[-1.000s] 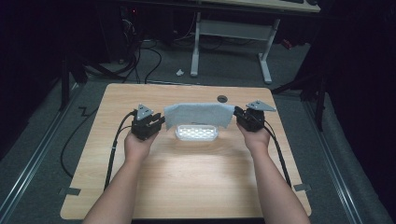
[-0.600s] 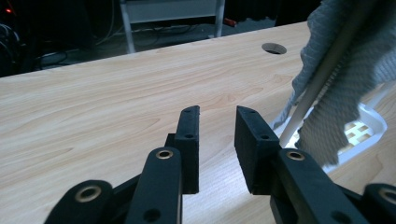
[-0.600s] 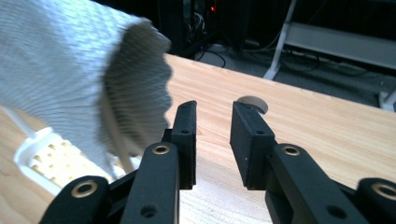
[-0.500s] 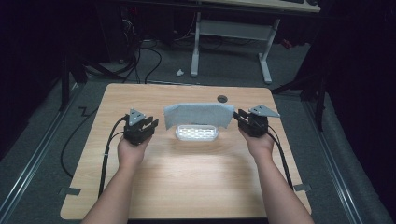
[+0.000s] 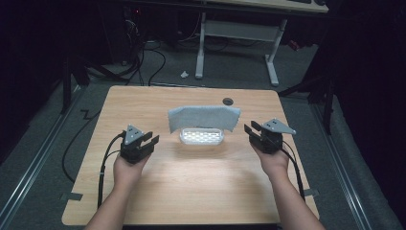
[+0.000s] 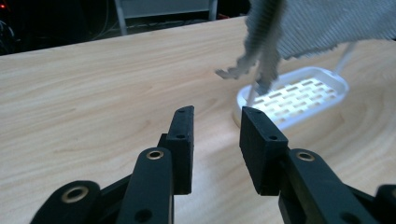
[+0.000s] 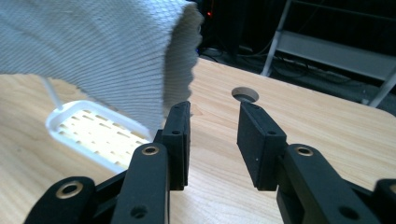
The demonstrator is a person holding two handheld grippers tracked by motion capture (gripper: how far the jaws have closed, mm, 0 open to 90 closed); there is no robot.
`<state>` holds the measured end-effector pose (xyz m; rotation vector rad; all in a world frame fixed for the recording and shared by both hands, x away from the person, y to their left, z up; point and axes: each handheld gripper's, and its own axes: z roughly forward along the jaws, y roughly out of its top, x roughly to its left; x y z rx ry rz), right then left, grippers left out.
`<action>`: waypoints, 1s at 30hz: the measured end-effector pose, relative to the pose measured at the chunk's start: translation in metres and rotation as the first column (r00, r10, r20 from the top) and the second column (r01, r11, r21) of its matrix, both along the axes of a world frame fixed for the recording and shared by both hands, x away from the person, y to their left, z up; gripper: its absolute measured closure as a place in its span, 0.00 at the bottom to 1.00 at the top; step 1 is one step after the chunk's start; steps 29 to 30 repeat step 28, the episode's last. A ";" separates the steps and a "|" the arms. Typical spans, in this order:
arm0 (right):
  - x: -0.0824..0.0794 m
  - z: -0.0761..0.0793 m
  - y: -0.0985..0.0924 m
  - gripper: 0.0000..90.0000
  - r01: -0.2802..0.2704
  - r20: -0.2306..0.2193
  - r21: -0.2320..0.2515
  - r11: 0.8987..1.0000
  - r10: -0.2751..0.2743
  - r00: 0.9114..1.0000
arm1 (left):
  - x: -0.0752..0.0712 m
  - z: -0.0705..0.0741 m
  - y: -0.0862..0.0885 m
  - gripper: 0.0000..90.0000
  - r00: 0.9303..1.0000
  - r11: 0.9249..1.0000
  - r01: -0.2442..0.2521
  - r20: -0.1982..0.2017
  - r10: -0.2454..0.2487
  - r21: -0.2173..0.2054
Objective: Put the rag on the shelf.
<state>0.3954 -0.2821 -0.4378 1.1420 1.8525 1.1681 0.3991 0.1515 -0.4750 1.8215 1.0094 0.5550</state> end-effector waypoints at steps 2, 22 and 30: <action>-0.008 0.000 0.002 0.69 -0.002 0.006 -0.011 1.000 0.002 1.000 | -0.009 -0.001 0.001 0.71 1.000 1.000 0.016 0.004 -0.016 0.006; -0.106 -0.062 0.042 0.49 -0.075 -0.065 -0.077 0.994 0.070 0.995 | -0.096 -0.055 -0.035 0.54 0.955 0.972 0.232 -0.202 -0.218 0.047; -0.117 -0.072 0.040 0.51 -0.102 -0.097 -0.119 0.988 0.091 0.991 | -0.098 -0.052 -0.041 0.53 0.963 0.978 0.208 -0.176 -0.206 -0.007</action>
